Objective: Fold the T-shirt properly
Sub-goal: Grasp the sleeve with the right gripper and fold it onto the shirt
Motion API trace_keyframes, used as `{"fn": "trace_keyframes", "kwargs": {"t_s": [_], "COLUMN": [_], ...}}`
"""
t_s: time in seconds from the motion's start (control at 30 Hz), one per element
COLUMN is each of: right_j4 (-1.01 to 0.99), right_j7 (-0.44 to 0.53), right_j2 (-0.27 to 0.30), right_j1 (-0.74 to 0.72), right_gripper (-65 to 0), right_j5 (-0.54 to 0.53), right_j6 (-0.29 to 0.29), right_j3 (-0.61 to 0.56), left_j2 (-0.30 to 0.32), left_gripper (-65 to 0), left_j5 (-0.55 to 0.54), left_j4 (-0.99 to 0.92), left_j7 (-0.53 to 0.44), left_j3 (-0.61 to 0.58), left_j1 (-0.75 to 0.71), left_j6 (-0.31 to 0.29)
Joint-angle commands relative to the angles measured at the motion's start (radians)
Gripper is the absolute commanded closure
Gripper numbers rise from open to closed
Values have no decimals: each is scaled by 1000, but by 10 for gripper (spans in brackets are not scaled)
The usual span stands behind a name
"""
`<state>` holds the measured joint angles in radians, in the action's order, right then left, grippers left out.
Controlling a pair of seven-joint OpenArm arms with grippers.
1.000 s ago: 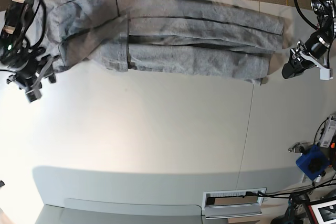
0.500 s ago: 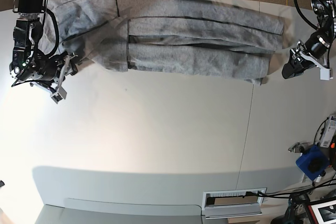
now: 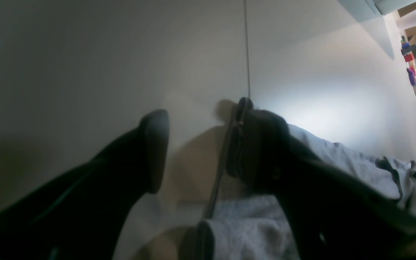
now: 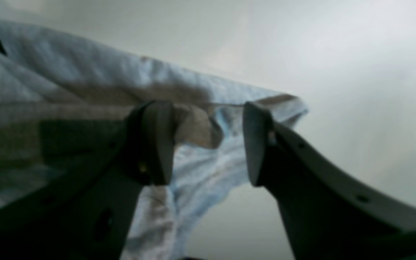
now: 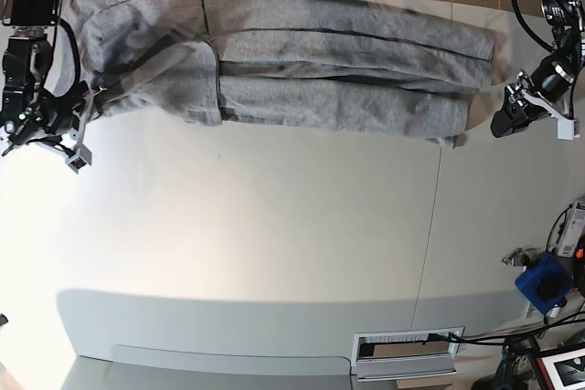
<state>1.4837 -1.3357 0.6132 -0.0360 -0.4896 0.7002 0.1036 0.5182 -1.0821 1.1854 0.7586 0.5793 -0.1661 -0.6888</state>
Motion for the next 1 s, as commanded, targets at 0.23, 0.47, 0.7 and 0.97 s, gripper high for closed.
{"fn": "trace_keyframes", "kwargs": {"t_s": [0.23,0.47,0.7,0.97], "right_j4": [14,14,14,14], "right_j7": [-61,-61,-61,-61], "right_j2": [51,61,83,29], "right_j1": [-16,-14,-13,20], "right_gripper": [-302,-302,-254,0], "right_j5": [-195,-467,-484,-352], "right_j6": [-2,-2,-2,-2], "right_j3": [10,10,16,16], "left_j2": [25,25,24,25], "left_gripper": [-335,-335,-335,-335], "left_j5": [-22,-18,-21,-26], "left_j4": [15,15,15,15], "left_j7": [-18,-18,-19,-19], "left_j3": [8,8,8,8], "left_j1": [8,7,-2,-3], "left_j6": [-9,-9,-9,-9]}}
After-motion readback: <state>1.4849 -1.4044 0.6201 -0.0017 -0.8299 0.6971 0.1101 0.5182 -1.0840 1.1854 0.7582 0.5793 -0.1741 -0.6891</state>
